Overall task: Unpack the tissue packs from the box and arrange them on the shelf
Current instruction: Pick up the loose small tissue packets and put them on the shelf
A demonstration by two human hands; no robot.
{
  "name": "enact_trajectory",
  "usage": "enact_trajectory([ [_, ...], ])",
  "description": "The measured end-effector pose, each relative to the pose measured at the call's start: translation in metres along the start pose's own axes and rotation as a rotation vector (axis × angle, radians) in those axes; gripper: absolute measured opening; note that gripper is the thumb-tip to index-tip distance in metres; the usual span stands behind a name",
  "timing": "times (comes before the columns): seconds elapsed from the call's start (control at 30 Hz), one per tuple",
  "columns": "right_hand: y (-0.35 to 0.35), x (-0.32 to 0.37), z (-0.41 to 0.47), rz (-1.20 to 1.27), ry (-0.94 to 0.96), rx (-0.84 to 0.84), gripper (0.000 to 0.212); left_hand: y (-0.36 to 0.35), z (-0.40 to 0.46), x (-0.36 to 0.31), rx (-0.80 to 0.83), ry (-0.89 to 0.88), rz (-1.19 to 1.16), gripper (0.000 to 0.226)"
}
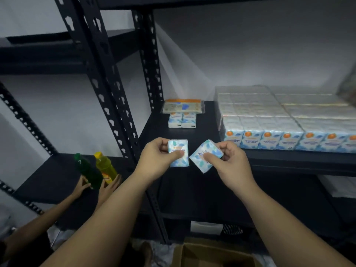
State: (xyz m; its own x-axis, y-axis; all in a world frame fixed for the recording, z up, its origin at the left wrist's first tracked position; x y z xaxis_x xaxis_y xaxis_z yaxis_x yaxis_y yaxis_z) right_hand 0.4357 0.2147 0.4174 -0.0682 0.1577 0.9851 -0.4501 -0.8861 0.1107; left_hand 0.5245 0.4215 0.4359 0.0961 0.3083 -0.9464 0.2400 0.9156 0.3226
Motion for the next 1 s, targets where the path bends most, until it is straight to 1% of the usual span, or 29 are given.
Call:
enact_trajectory([
  [0.13, -0.021, 0.016, 0.023, -0.003, 0.032, -0.056, 0.026, 0.016, 0.032, -0.006, 0.048, -0.046, 0.067, 0.026],
  [0.23, -0.033, 0.018, 0.043, -0.061, 0.035, -0.083, 0.027, 0.027, 0.051, -0.007, 0.072, -0.064, 0.115, 0.025],
  [0.3, -0.039, 0.016, 0.056, -0.134, 0.026, -0.087, 0.024, 0.03, 0.061, -0.007, 0.06, -0.101, 0.178, 0.031],
  [0.33, -0.041, 0.014, 0.062, -0.169, 0.02, -0.084, 0.024, 0.031, 0.066, -0.007, 0.048, -0.129, 0.232, 0.037],
  [0.4, -0.045, 0.009, 0.069, -0.27, 0.003, -0.067, 0.031, 0.028, 0.072, -0.003, 0.033, -0.156, 0.315, 0.054],
  [0.43, -0.046, 0.006, 0.071, -0.327, -0.002, -0.055, 0.037, 0.027, 0.074, 0.001, 0.036, -0.157, 0.332, 0.058],
  [0.5, -0.049, 0.0, 0.074, -0.416, 0.01, -0.039, 0.049, 0.023, 0.076, 0.009, 0.039, -0.175, 0.359, 0.057],
  [0.57, -0.049, -0.005, 0.076, -0.497, 0.043, -0.047, 0.055, 0.022, 0.079, 0.015, 0.024, -0.228, 0.399, 0.05],
  [0.67, -0.051, -0.005, 0.076, -0.632, 0.098, -0.052, 0.052, 0.021, 0.079, 0.018, 0.022, -0.313, 0.413, 0.036],
  [0.73, -0.053, -0.002, 0.075, -0.686, 0.15, -0.038, 0.047, 0.02, 0.078, 0.019, 0.074, -0.35, 0.409, 0.032],
  [0.8, -0.053, 0.001, 0.073, -0.701, 0.197, 0.011, 0.043, 0.018, 0.075, 0.022, 0.153, -0.361, 0.442, 0.037],
  [0.9, -0.051, 0.003, 0.07, -0.711, 0.209, 0.147, 0.035, 0.018, 0.071, 0.025, 0.214, -0.347, 0.472, 0.055],
  [0.93, -0.05, 0.004, 0.069, -0.734, 0.215, 0.185, 0.034, 0.018, 0.07, 0.026, 0.21, -0.343, 0.473, 0.057],
  [1.0, -0.046, 0.004, 0.067, -0.807, 0.239, 0.218, 0.035, 0.018, 0.07, 0.028, 0.193, -0.344, 0.478, 0.051],
])
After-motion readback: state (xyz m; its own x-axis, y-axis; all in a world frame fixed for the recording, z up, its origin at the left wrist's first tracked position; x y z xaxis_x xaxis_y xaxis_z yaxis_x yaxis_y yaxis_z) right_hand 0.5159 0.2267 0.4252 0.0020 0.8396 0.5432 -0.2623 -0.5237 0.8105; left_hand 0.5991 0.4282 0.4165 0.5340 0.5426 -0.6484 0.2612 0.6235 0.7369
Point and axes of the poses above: each hand's wrist, its own z-axis towards the middle knuckle, its own y-axis out of the back of the hand, x = y × z, the point moved 4 cm from there along z, towards the middle knuckle, and after that the axes turned 1 degree about z, right-handed, at the moved point
